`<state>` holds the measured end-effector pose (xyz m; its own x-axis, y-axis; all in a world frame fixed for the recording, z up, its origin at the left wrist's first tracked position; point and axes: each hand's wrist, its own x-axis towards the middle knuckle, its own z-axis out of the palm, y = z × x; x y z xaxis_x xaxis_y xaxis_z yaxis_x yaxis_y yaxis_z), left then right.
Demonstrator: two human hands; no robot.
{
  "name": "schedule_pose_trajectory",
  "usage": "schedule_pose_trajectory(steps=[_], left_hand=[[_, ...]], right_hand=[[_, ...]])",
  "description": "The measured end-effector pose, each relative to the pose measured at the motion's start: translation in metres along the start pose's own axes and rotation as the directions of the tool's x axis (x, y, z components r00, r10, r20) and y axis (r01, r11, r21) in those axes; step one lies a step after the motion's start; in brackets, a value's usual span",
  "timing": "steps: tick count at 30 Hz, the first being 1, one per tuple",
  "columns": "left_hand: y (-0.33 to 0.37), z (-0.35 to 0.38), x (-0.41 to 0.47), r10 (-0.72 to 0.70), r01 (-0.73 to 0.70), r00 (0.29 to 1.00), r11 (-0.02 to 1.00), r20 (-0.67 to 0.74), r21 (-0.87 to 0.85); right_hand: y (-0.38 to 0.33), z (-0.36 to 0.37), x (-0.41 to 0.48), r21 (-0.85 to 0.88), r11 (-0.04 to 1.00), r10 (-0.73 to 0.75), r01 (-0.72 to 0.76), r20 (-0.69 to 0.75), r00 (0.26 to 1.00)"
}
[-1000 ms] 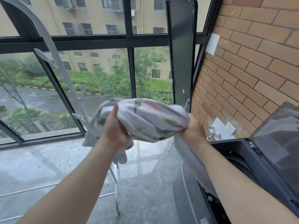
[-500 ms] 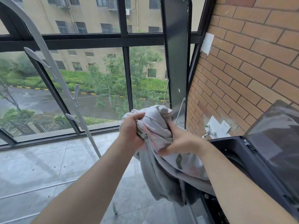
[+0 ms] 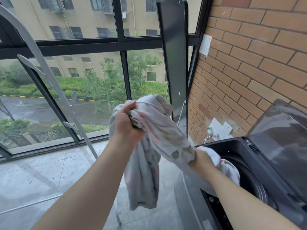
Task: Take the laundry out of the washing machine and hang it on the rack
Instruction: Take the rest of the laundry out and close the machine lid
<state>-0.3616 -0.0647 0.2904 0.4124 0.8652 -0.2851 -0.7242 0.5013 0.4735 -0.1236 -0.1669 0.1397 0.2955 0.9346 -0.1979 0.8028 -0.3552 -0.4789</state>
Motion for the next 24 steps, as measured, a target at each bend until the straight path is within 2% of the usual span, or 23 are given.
schedule_pose_trajectory(steps=[1,3,5,7,8,9,11,13,16,18,19,21,24], left_hand=[[0.003,-0.002,0.002,0.018,-0.016,1.0,0.999,0.026,-0.052],[0.004,-0.01,0.008,0.064,-0.056,0.996,0.993,0.065,-0.108],[-0.009,-0.009,0.01,0.07,-0.071,0.99,0.997,0.119,0.005],[-0.031,-0.002,0.009,-0.038,0.009,0.982,0.988,0.187,0.156],[-0.041,0.002,0.006,-0.124,0.087,0.974,0.977,0.19,0.195],[-0.049,0.005,0.004,-0.212,0.179,0.962,0.966,0.174,0.185],[-0.06,0.005,0.001,-0.318,0.313,0.934,0.948,0.166,0.053],[-0.058,-0.001,0.004,-0.275,0.282,0.953,0.959,0.124,-0.035],[-0.042,-0.008,0.01,-0.209,0.208,0.974,0.978,0.088,0.015],[-0.031,-0.007,0.009,-0.174,0.167,0.979,0.983,0.107,0.072],[-0.028,-0.006,0.008,-0.155,0.143,0.98,0.985,0.126,0.097],[-0.026,0.003,0.003,-0.136,0.111,0.976,0.983,0.173,0.149],[-0.031,0.013,-0.006,-0.175,0.126,0.959,0.968,0.224,0.215]], right_hand=[[-0.008,-0.01,-0.001,0.033,0.999,0.047,-0.042,-0.15,0.988],[-0.026,-0.039,0.0,0.106,0.994,0.004,0.035,-0.35,0.937],[-0.052,-0.075,-0.001,0.171,0.968,-0.062,0.186,-0.553,0.831],[-0.089,-0.111,-0.007,0.118,0.902,-0.233,0.415,-0.675,0.7],[-0.109,-0.124,-0.01,0.049,0.875,-0.334,0.481,-0.659,0.674],[-0.125,-0.132,-0.012,-0.011,0.861,-0.415,0.509,-0.592,0.691],[-0.142,-0.134,-0.016,-0.107,0.875,-0.476,0.473,-0.376,0.795],[-0.138,-0.127,-0.019,-0.067,0.879,-0.476,0.473,-0.204,0.856],[-0.111,-0.115,-0.026,0.221,0.895,-0.4,0.387,0.012,0.917],[-0.088,-0.108,-0.025,0.327,0.897,-0.343,0.296,0.095,0.934],[-0.076,-0.102,-0.024,0.332,0.908,-0.31,0.256,0.121,0.943],[-0.057,-0.086,-0.021,0.19,0.956,-0.255,0.223,0.166,0.953],[-0.039,-0.06,-0.015,0.042,0.978,-0.207,0.206,0.353,0.912]])
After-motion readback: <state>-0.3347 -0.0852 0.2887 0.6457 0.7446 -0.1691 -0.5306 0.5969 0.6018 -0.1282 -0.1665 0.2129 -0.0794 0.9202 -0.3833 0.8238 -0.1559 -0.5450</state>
